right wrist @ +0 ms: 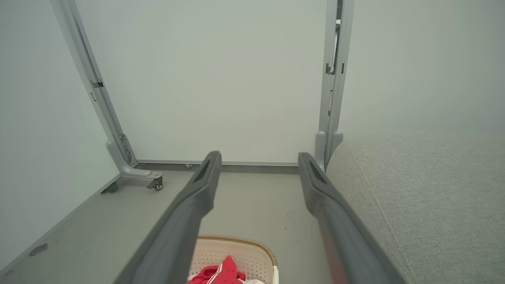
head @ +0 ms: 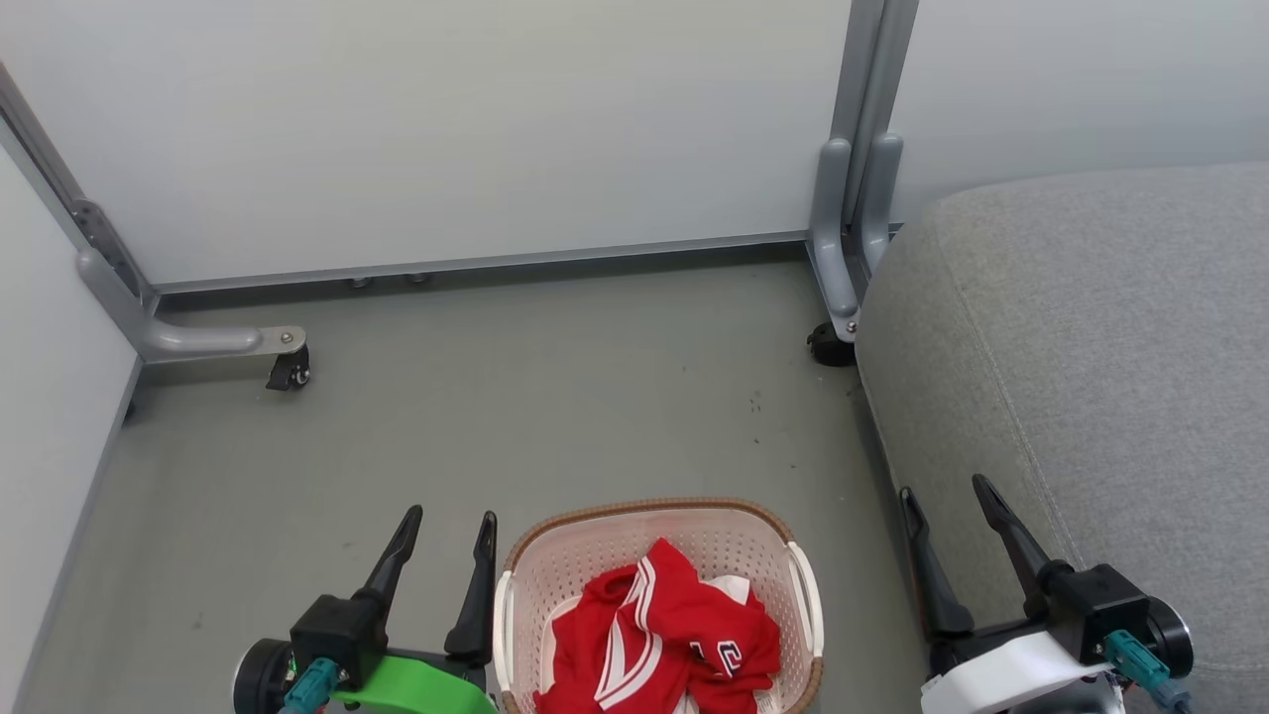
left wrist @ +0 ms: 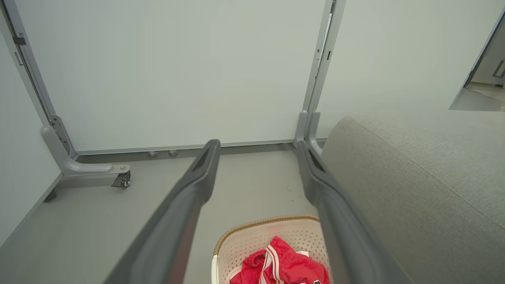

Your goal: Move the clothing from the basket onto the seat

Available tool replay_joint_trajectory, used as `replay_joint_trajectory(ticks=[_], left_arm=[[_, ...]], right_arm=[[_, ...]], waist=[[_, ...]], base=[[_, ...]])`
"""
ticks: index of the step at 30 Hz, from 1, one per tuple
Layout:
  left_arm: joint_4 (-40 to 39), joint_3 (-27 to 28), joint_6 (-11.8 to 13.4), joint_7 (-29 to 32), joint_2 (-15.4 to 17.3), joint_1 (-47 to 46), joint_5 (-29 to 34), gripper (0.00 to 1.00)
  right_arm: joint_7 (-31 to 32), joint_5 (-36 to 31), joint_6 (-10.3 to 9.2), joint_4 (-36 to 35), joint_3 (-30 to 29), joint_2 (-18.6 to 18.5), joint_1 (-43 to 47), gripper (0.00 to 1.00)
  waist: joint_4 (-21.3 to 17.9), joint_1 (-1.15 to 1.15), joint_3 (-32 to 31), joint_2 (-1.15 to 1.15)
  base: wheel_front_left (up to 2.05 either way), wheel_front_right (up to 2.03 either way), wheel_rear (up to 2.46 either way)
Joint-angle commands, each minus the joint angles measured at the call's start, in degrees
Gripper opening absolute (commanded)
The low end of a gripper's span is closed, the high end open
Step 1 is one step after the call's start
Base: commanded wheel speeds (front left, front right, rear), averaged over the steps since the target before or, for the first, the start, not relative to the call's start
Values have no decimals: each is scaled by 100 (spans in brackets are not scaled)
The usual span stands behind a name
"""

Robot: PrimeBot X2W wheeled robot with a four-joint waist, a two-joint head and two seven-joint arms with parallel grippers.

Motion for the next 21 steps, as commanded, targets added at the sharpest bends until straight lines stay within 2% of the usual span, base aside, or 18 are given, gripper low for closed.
replay_joint_trajectory(ticks=[1,8,16,21], left_arm=[[24,-27,-16,-21,33,44,-18,100],[126,-184,-16,-21,32,-164,27,100],[150,-439,-16,-21,110,-952,58,100],[288,-708,-16,-20,280,-1662,80,100]], right_arm=[[-18,-53,3,18,-14,-27,29,100],[-18,-114,3,-25,-112,-26,-89,100],[-18,-212,2,-250,-274,-24,-765,100],[-18,-312,2,-416,-371,-25,-1306,100]], waist=[[0,0,73,0],[-3,0,554,0],[-10,0,1953,0],[-39,0,2915,0]], base=[[0,0,0],[0,0,0],[0,0,0],[0,0,0]])
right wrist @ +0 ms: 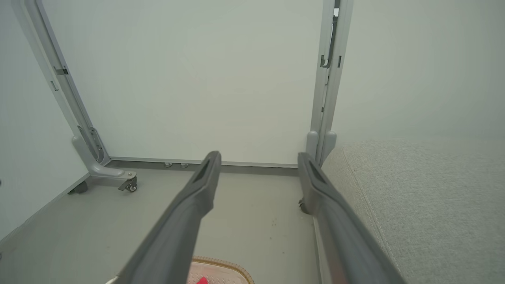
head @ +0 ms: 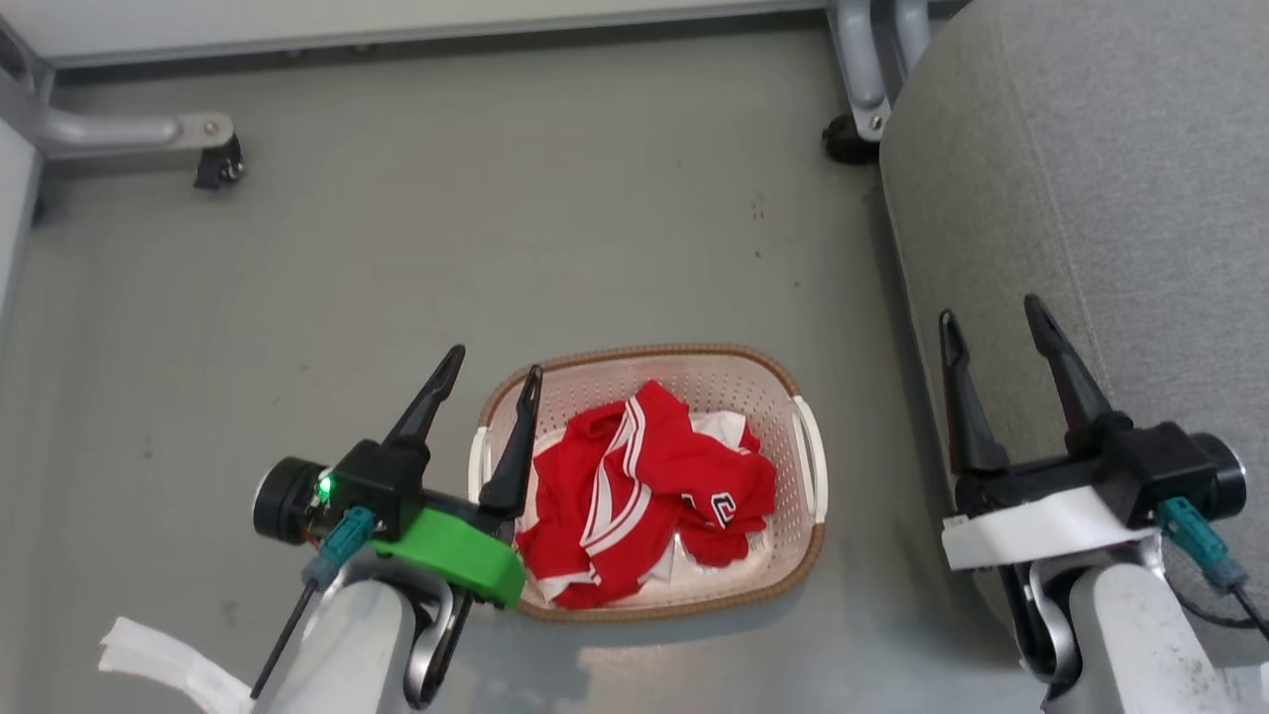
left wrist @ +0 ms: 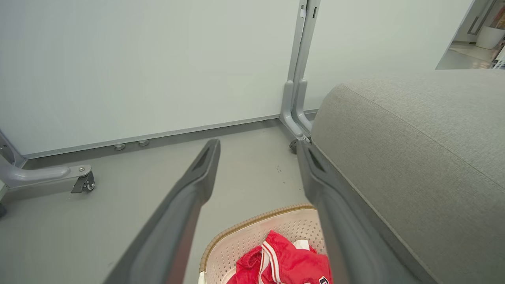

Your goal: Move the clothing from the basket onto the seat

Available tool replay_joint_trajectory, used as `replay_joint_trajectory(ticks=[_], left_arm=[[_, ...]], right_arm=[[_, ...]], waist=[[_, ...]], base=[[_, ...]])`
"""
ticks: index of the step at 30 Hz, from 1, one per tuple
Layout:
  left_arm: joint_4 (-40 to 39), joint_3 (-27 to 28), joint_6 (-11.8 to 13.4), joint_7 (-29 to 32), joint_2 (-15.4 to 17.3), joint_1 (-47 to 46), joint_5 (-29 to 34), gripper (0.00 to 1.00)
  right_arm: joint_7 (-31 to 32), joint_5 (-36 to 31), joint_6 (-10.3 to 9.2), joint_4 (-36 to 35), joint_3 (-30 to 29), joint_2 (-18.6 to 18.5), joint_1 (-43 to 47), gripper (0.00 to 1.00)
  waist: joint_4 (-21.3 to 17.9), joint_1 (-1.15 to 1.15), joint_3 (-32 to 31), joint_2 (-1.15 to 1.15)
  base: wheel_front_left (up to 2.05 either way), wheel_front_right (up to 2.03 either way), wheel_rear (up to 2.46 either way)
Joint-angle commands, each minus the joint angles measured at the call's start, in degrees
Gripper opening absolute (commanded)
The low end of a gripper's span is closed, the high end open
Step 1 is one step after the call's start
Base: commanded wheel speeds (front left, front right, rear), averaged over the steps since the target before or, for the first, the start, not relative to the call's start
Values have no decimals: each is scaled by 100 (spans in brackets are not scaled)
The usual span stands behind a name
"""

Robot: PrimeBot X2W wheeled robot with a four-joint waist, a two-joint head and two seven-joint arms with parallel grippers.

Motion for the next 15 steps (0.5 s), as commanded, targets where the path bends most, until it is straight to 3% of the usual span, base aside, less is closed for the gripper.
replay_joint_trajectory(ticks=[1,10,15], left_arm=[[60,-83,-15,-18,80,-289,23,100],[711,-1472,-7,-13,627,-1800,-101,100],[1336,-2334,-7,-13,777,-2692,-140,100]], right_arm=[[-17,-45,1,-68,-34,-23,-211,100],[-18,-110,1,-424,-315,-21,-1078,100],[-18,-159,1,-621,-398,-20,-1395,100]], waist=[[-41,0,1282,0],[-255,0,2673,0],[-379,0,3265,0]], base=[[0,0,0],[0,0,0],[0,0,0]])
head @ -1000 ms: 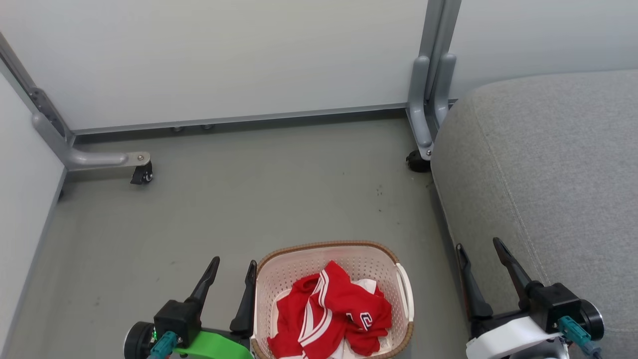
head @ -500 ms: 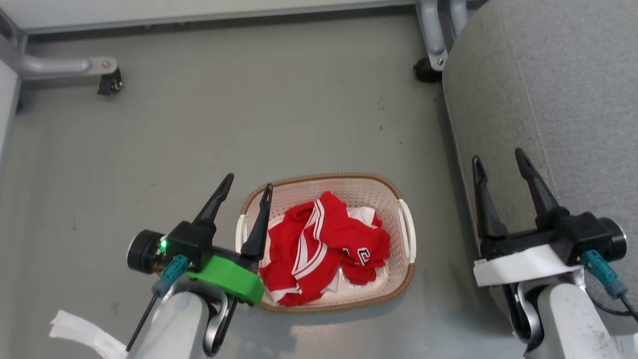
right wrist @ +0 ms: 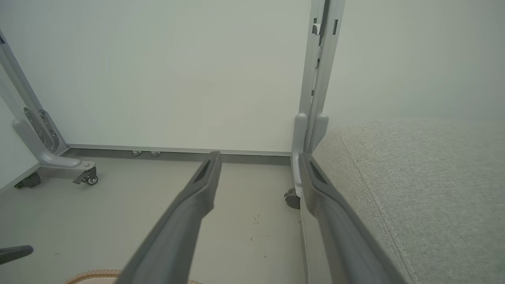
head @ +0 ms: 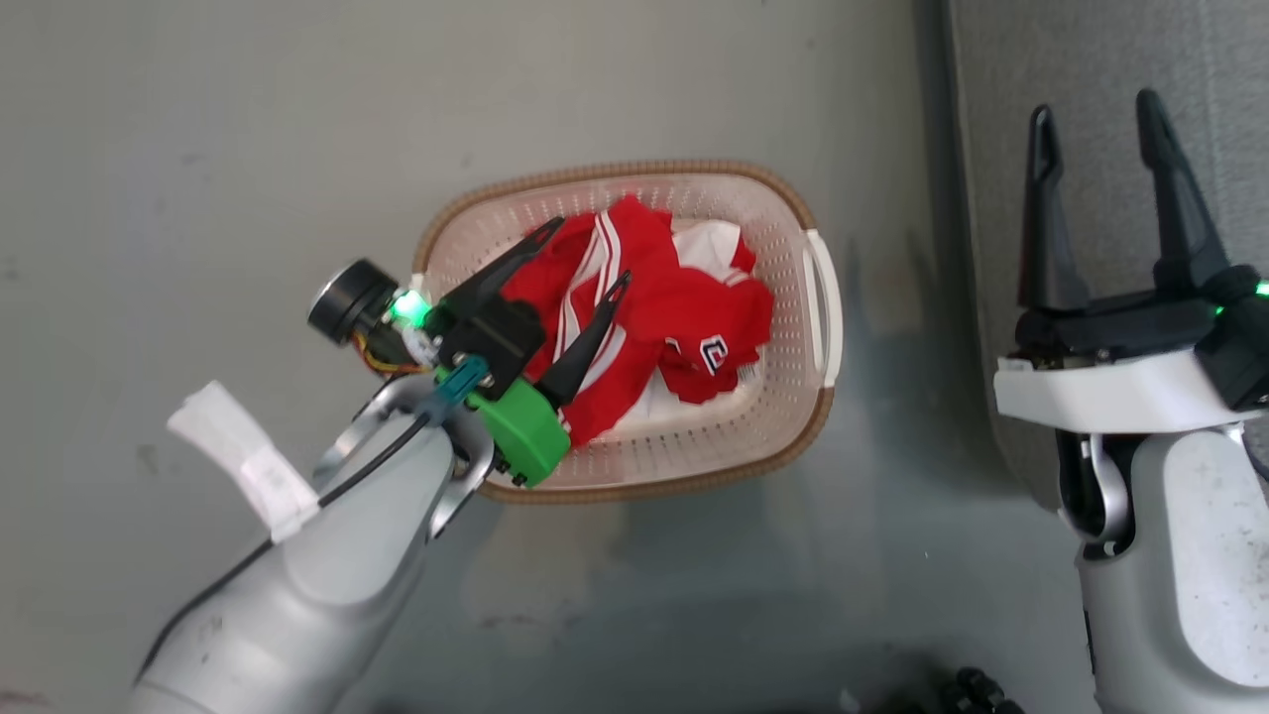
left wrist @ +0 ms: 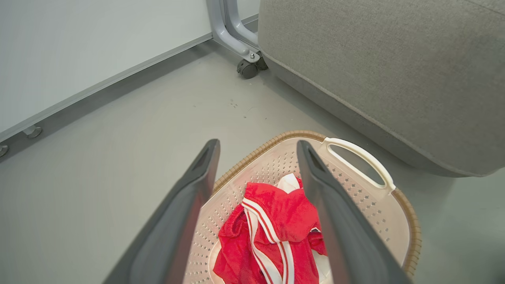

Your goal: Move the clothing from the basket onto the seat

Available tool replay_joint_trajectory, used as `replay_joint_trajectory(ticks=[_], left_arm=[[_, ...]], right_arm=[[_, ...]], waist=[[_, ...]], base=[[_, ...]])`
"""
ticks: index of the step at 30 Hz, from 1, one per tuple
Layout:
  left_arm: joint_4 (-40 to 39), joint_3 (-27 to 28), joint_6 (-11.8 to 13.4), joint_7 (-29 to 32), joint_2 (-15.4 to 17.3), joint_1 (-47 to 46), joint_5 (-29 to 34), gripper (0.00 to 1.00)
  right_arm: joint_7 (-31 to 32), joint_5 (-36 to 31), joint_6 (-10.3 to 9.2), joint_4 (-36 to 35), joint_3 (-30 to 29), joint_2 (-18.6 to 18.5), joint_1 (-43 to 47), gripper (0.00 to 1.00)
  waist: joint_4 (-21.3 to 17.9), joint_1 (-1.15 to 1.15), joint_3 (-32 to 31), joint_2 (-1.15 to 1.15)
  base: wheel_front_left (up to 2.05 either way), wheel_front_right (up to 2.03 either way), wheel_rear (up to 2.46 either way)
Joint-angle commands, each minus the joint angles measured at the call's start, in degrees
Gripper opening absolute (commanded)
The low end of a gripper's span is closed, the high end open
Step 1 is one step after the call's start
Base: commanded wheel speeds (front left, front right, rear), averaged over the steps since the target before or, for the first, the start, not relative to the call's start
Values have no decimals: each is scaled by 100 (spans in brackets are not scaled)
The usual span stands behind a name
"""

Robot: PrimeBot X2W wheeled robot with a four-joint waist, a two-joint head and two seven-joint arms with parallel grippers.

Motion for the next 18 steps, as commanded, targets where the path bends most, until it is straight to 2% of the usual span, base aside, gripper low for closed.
replay_joint_trajectory(ticks=[1,12,18], left_arm=[[163,-201,1,-4,88,-331,38,100],[1740,-1770,1,-3,92,-1773,231,100],[2419,-2274,1,-4,-16,-2327,516,100]], right_arm=[[-18,-16,1,-80,-15,-18,-181,100],[-18,115,1,-643,158,-14,-614,100],[-18,79,1,-856,345,-13,-745,100]], waist=[[-278,-1,1146,0],[-679,-1,2131,0],[-772,-1,2393,0]], base=[[0,0,0],[0,0,0],[0,0,0]])
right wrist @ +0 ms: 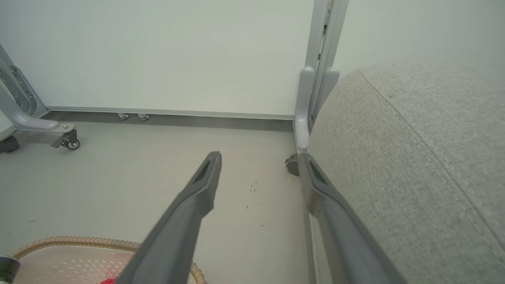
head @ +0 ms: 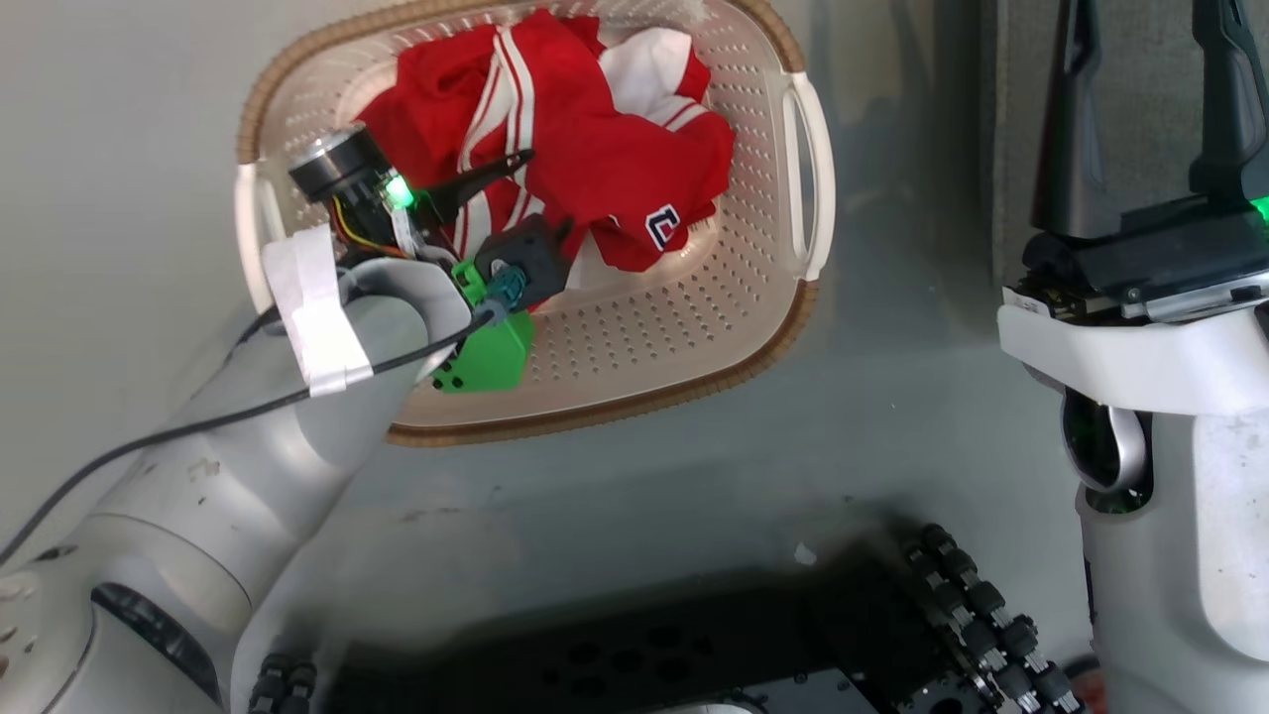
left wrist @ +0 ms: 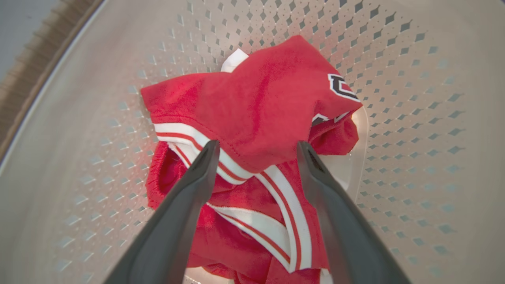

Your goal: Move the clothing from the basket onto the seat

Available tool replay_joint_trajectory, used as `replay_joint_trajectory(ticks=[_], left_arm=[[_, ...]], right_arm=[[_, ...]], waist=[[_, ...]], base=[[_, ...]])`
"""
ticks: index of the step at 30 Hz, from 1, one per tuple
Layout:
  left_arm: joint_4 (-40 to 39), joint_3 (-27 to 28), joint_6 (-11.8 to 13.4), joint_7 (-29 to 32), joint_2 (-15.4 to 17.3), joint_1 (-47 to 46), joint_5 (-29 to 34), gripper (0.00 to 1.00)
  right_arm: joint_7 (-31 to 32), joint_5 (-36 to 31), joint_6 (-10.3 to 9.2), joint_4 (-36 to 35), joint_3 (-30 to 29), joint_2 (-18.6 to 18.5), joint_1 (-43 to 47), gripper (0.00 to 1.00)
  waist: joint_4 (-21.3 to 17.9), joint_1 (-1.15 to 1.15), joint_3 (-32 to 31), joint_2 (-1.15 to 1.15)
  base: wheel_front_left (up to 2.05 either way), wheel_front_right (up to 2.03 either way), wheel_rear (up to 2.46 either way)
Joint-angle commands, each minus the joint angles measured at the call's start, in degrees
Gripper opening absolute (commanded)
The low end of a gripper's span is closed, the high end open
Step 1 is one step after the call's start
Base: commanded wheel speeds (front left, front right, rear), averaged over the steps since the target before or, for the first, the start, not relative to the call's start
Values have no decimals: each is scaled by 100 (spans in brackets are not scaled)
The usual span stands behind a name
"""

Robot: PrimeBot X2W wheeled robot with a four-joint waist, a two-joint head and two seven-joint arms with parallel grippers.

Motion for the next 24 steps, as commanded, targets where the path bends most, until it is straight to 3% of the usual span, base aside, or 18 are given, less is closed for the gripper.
replay_joint_trajectory(ticks=[1,9,13,14,15,16,24], left_arm=[[120,-36,1,-4,25,-172,112,100],[660,-319,156,-4,14,-527,465,100],[665,-310,465,-4,61,-634,526,100],[662,-297,524,-3,76,-633,517,59],[623,-280,564,-3,73,-643,500,25],[567,-282,611,-4,72,-647,505,0],[291,-13,832,-3,-22,-203,183,0]], right_arm=[[-18,-41,1,-62,58,-5,-130,100],[-18,112,1,-129,286,-7,-181,100],[-18,177,1,-159,378,-8,-191,100],[-18,188,1,-168,391,-7,-180,100],[-18,205,1,-170,400,-7,-171,100],[-18,212,1,-166,414,-6,-160,100],[-18,238,1,31,378,-9,-72,100]], waist=[[-265,-1,375,0],[-445,-1,523,0],[-524,-1,586,0],[-530,-1,594,0],[-532,-1,597,0],[-533,-1,592,0],[-409,-1,143,0]], base=[[0,0,0],[0,0,0],[0,0,0],[0,0,0],[0,0,0],[0,0,0],[0,0,0]])
